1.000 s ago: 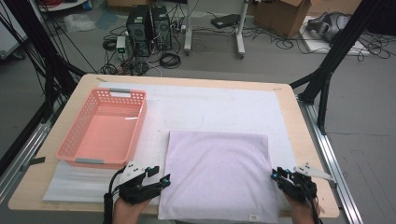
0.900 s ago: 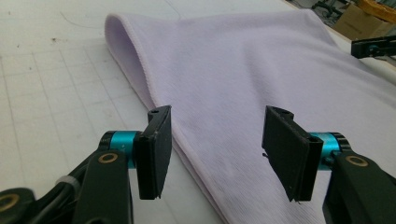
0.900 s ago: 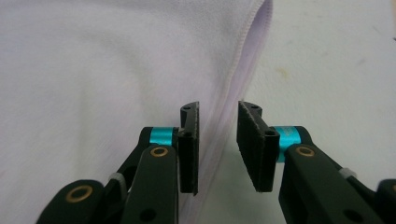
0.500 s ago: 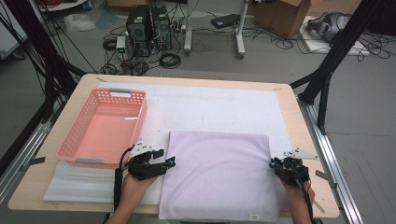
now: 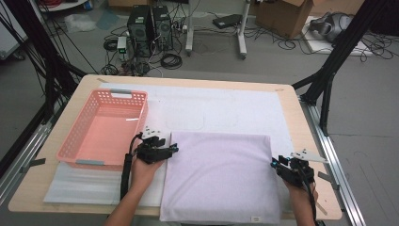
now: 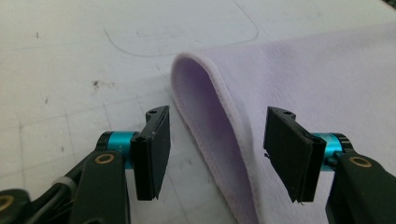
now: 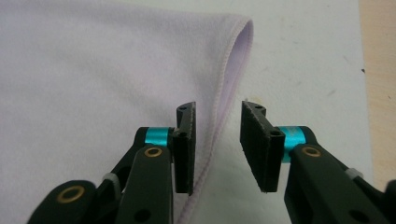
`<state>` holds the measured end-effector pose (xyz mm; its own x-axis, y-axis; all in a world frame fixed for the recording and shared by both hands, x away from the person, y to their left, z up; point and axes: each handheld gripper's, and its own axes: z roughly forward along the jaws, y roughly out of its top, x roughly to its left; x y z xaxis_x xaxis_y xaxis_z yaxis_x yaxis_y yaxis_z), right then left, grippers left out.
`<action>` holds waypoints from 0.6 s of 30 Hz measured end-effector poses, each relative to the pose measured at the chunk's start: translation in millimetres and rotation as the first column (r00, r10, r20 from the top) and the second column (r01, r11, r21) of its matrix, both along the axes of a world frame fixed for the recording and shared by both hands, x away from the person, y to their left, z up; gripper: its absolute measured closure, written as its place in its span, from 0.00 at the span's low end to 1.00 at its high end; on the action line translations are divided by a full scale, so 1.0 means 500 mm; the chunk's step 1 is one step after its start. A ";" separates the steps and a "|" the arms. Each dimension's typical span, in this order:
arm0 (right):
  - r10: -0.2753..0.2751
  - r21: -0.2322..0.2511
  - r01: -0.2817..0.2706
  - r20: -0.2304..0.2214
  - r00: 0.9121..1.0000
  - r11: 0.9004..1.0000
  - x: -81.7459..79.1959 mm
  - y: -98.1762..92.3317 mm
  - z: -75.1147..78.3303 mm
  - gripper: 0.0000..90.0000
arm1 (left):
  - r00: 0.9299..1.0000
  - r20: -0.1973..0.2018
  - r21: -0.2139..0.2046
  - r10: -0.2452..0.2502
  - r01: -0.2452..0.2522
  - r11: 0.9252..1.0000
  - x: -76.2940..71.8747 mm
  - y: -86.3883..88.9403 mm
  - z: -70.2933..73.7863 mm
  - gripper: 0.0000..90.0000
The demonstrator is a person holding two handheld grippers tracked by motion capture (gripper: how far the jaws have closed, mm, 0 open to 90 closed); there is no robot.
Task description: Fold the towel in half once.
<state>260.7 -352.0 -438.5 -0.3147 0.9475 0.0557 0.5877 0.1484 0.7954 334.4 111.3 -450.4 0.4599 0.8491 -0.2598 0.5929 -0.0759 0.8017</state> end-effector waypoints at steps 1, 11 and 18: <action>-0.003 0.012 0.003 0.000 1.000 1.000 0.005 0.001 0.000 0.68 | 1.000 -0.001 -0.005 0.009 -0.009 1.000 0.006 -0.001 -0.003 0.46; -0.039 0.011 0.040 -0.061 0.997 0.999 0.092 0.020 -0.017 0.60 | 0.998 -0.012 0.113 -0.056 0.057 0.992 0.031 -0.036 0.000 0.76; 0.005 -0.001 -0.005 -0.062 0.998 1.000 0.092 0.033 -0.021 0.96 | 0.996 -0.044 0.054 -0.075 0.078 0.996 0.036 -0.030 -0.002 0.94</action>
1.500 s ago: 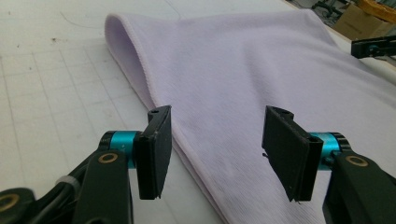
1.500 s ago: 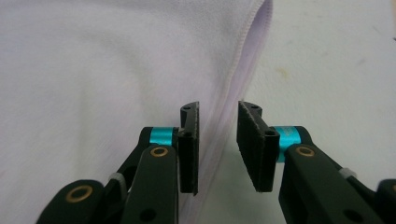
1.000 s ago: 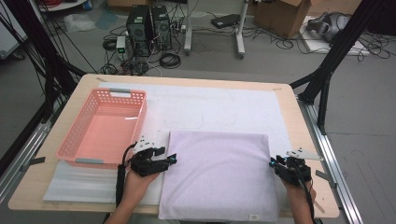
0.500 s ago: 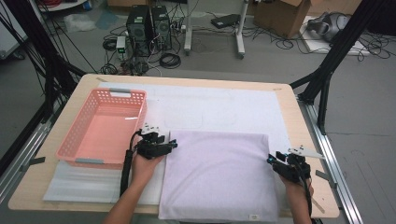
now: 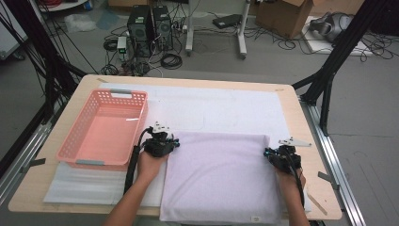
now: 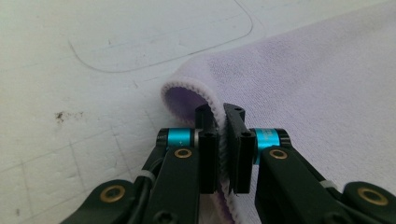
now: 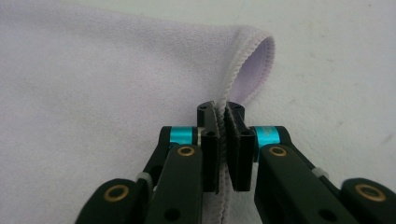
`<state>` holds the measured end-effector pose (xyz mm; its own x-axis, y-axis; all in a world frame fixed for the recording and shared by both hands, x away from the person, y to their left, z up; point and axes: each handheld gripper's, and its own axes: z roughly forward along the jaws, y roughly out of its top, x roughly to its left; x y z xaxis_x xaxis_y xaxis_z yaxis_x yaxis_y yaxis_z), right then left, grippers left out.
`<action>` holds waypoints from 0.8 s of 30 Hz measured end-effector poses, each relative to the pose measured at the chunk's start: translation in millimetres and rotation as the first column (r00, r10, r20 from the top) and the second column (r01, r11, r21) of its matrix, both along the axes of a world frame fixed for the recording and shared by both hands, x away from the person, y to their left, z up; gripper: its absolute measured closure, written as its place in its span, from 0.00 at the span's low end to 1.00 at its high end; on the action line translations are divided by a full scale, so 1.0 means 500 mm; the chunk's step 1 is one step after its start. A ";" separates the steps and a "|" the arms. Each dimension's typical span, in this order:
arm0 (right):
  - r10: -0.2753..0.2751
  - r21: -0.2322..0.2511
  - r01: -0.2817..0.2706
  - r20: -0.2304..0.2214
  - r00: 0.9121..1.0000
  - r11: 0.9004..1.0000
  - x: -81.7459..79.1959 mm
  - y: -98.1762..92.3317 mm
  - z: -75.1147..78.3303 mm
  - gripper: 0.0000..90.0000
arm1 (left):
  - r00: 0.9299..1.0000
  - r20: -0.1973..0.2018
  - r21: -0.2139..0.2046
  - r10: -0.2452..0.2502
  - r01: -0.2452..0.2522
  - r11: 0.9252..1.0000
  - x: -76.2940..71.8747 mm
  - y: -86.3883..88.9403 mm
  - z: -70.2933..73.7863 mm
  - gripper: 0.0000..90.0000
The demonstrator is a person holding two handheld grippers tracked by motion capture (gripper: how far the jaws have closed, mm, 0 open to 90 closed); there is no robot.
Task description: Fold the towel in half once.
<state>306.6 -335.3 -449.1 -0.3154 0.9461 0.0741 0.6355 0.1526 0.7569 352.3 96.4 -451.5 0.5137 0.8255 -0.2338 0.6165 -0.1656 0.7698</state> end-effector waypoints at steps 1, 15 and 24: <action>0.001 0.015 -0.001 -0.007 1.000 1.000 0.000 -0.003 0.000 0.96 | 1.000 -0.005 -0.007 0.021 -0.022 1.000 0.002 0.001 0.002 0.95; -0.043 0.040 0.038 0.125 0.991 0.998 0.063 -0.016 0.050 0.97 | 0.987 0.095 -0.085 0.131 -0.123 0.989 0.094 0.001 0.097 0.95; -0.027 0.042 0.020 0.170 0.985 0.999 0.144 -0.013 0.083 0.96 | 0.985 0.135 -0.108 0.110 -0.096 0.990 0.162 0.016 0.115 0.95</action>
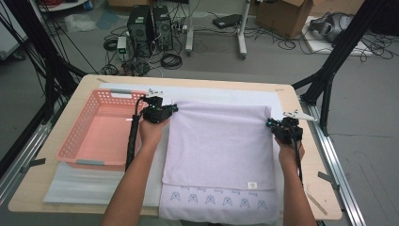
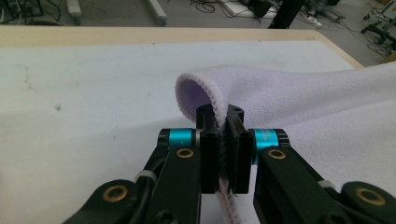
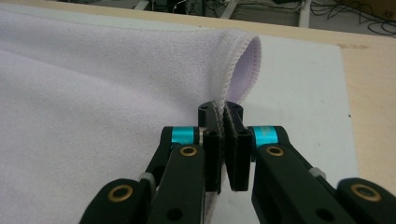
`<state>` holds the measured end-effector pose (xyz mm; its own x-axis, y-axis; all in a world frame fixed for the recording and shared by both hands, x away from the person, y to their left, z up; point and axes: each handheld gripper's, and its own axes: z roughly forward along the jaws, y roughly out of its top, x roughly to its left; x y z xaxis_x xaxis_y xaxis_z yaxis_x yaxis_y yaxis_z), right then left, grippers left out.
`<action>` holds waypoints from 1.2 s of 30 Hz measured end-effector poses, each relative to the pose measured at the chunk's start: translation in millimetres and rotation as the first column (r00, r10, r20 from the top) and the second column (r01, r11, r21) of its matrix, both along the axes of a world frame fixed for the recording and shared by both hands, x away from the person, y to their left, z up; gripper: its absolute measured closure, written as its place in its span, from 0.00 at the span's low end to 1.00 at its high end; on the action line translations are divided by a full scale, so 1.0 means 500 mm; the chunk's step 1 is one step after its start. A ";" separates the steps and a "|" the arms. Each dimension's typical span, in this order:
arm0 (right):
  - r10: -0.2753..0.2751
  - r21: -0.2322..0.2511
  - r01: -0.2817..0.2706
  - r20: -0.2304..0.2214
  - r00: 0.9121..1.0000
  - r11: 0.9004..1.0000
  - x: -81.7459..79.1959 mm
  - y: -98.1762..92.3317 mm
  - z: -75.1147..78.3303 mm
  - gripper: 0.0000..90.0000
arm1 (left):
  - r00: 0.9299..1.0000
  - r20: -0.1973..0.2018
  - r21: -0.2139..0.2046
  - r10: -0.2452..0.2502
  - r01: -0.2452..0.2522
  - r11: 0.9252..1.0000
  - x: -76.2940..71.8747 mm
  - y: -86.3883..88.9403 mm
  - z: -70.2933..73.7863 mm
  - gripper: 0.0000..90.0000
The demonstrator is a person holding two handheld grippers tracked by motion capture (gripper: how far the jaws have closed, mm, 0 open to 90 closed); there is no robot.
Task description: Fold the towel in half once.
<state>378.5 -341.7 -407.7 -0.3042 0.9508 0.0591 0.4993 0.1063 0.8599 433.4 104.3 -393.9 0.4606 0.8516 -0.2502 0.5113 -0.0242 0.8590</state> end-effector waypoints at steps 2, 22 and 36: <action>0.006 -0.006 -0.006 0.005 1.000 1.000 0.012 -0.001 0.002 0.96 | 1.000 0.011 -0.009 0.002 -0.001 1.000 0.009 0.002 -0.001 0.95; 0.032 -0.039 -0.034 -0.051 0.998 0.999 0.050 0.042 -0.002 0.67 | 0.999 0.018 -0.021 -0.033 0.033 0.999 -0.003 0.005 -0.014 0.53; 0.112 -0.053 -0.113 -0.023 0.993 0.992 -0.047 0.009 0.052 0.61 | 0.988 0.088 0.034 -0.130 0.127 0.991 -0.126 -0.005 -0.016 0.48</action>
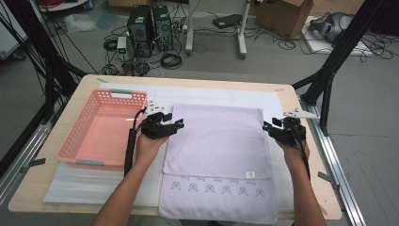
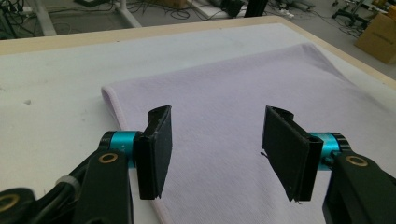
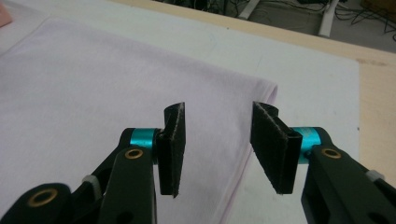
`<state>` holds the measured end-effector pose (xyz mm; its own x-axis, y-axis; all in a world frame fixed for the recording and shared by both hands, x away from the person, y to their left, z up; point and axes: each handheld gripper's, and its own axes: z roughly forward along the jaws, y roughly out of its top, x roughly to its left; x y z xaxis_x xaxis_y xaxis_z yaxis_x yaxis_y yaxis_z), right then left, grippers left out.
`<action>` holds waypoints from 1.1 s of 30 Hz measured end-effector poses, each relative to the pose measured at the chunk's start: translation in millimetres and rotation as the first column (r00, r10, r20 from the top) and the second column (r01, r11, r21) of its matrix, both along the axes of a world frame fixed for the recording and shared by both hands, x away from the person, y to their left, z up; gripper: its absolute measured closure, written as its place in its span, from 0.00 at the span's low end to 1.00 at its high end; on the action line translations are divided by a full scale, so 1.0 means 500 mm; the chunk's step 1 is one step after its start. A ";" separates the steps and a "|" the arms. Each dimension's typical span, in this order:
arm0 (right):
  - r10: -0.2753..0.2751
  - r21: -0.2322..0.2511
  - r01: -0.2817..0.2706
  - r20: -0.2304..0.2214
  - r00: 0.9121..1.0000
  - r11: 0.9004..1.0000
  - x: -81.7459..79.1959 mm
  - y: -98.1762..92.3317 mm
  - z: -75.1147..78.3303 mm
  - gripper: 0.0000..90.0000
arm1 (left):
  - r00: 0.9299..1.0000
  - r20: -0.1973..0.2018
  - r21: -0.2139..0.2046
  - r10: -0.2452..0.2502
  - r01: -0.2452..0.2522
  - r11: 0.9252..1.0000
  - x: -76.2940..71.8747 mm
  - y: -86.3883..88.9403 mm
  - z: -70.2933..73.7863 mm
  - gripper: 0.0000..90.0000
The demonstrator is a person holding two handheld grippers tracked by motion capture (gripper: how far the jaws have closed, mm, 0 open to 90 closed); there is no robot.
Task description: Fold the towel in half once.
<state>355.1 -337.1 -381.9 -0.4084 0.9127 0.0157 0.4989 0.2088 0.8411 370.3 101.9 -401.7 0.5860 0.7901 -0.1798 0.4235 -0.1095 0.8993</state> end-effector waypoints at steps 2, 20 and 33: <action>0.011 -0.010 -0.011 0.003 1.000 1.000 -0.022 -0.004 -0.008 0.61 | 1.000 0.019 -0.001 -0.012 0.012 1.000 -0.023 -0.002 -0.005 0.51; 0.015 0.027 -0.015 -0.017 1.000 1.000 -0.189 -0.023 -0.104 0.64 | 0.999 -0.035 0.007 -0.040 0.040 0.999 -0.179 0.039 -0.076 0.58; 0.031 0.053 -0.027 -0.069 0.997 0.998 -0.274 -0.024 -0.135 0.67 | 0.989 -0.143 0.039 -0.030 0.036 0.999 -0.248 0.055 -0.100 0.65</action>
<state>217.9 -349.2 -449.2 -0.4311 0.8976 0.0922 0.5512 0.1810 0.8145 246.4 129.5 -452.0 0.5825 0.7793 -0.2312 0.5426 -0.1610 0.8244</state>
